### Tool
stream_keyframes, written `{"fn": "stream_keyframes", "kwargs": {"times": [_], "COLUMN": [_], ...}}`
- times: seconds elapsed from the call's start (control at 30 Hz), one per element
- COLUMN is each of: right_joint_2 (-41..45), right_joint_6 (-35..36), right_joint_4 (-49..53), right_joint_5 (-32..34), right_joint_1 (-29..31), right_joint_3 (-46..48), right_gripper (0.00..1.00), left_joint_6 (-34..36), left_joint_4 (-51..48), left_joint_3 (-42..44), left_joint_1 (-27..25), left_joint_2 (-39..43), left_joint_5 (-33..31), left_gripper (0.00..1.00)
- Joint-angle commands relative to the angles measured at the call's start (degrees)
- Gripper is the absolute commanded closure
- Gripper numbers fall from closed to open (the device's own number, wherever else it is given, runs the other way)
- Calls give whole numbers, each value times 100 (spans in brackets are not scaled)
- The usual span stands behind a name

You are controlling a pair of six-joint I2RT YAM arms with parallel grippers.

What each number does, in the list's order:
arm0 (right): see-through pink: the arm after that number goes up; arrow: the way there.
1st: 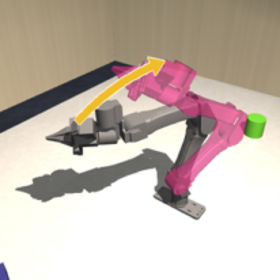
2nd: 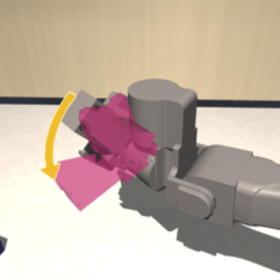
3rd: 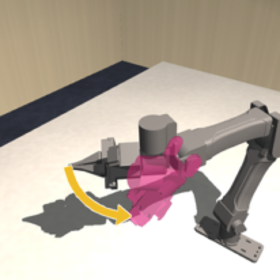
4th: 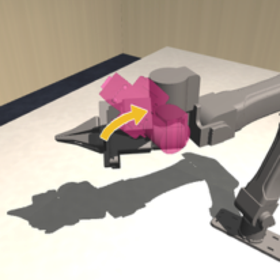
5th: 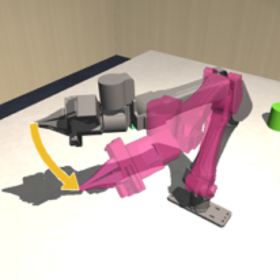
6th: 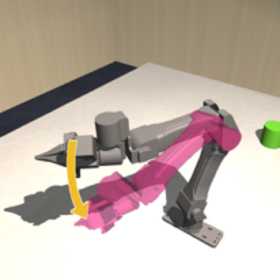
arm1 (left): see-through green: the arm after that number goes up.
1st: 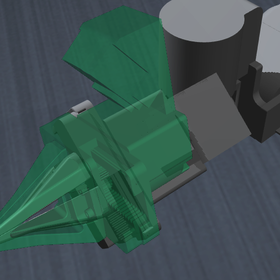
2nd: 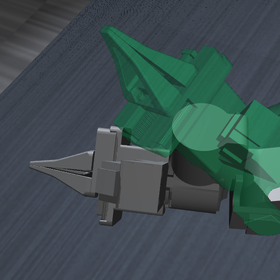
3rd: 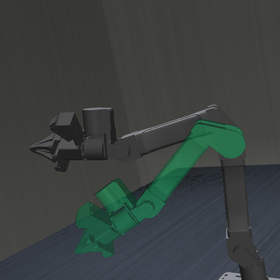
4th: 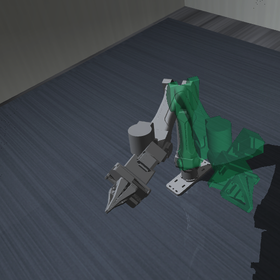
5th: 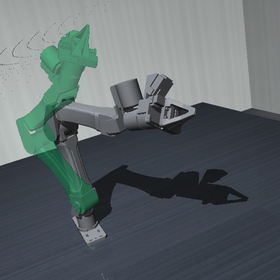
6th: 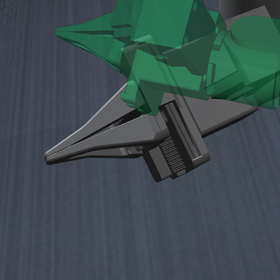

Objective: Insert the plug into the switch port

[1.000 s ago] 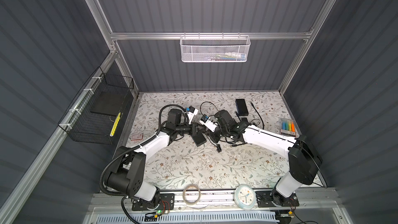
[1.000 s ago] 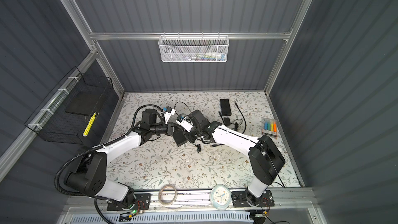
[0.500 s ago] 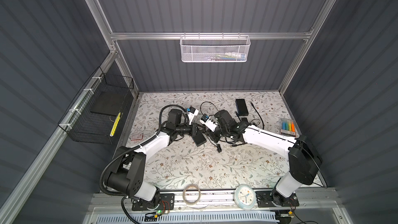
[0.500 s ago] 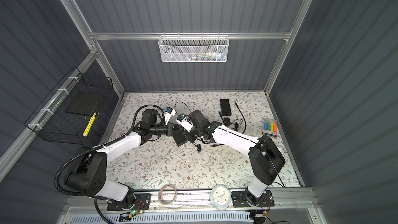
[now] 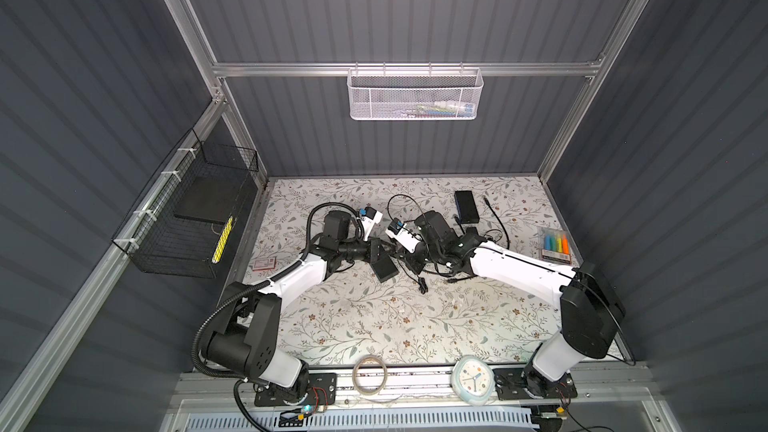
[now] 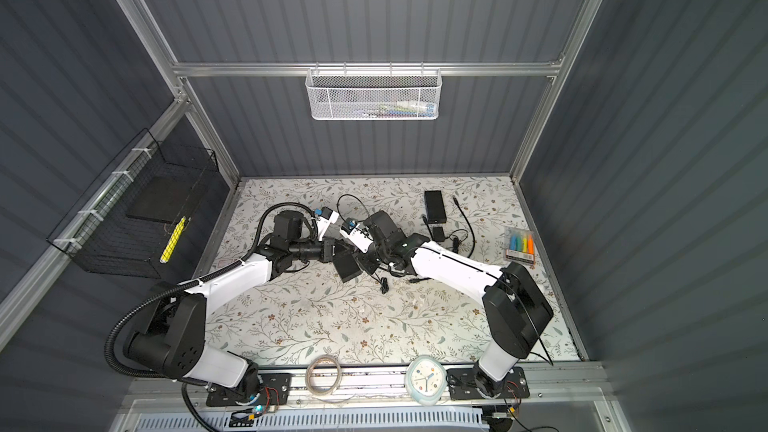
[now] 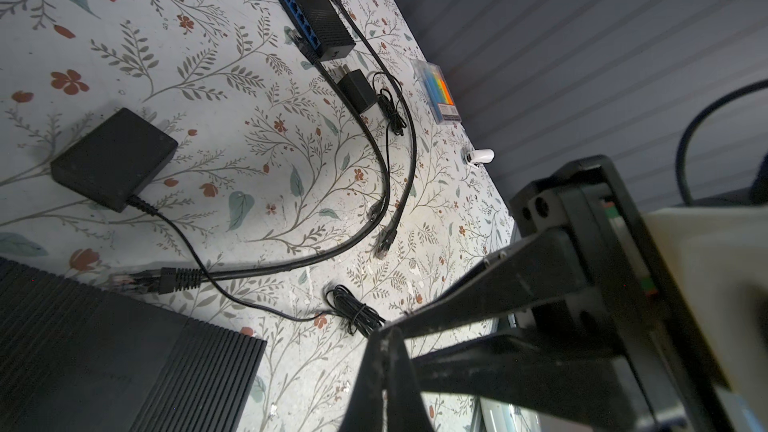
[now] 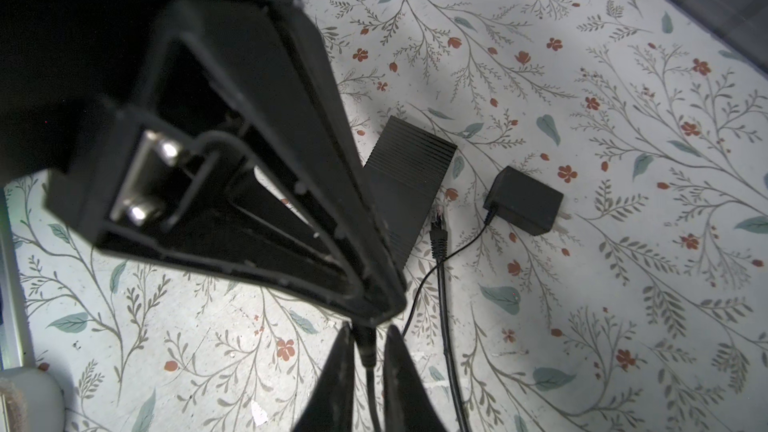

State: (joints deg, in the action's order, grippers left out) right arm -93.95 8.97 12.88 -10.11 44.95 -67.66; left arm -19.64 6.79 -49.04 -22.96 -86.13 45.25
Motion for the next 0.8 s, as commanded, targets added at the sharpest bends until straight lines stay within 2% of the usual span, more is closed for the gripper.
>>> {"fn": "stream_keyframes", "kwargs": {"times": [0.0, 0.23, 0.77], "right_joint_2": [44, 6, -106], "right_joint_6": [-52, -71, -193], "right_joint_4": [-88, -66, -166], "right_joint_5": [-34, -69, -194], "right_joint_1": [3, -3, -1], "right_joint_3": [-26, 18, 49], "right_gripper": [81, 75, 77], "left_joint_6": [144, 131, 127], "left_joint_4": [-156, -142, -160], "left_joint_3": [-85, -94, -80], "left_joint_1": [-28, -34, -29], "left_joint_2": [105, 122, 205], "left_joint_5": [45, 56, 72], "left_gripper": [100, 100, 100]}}
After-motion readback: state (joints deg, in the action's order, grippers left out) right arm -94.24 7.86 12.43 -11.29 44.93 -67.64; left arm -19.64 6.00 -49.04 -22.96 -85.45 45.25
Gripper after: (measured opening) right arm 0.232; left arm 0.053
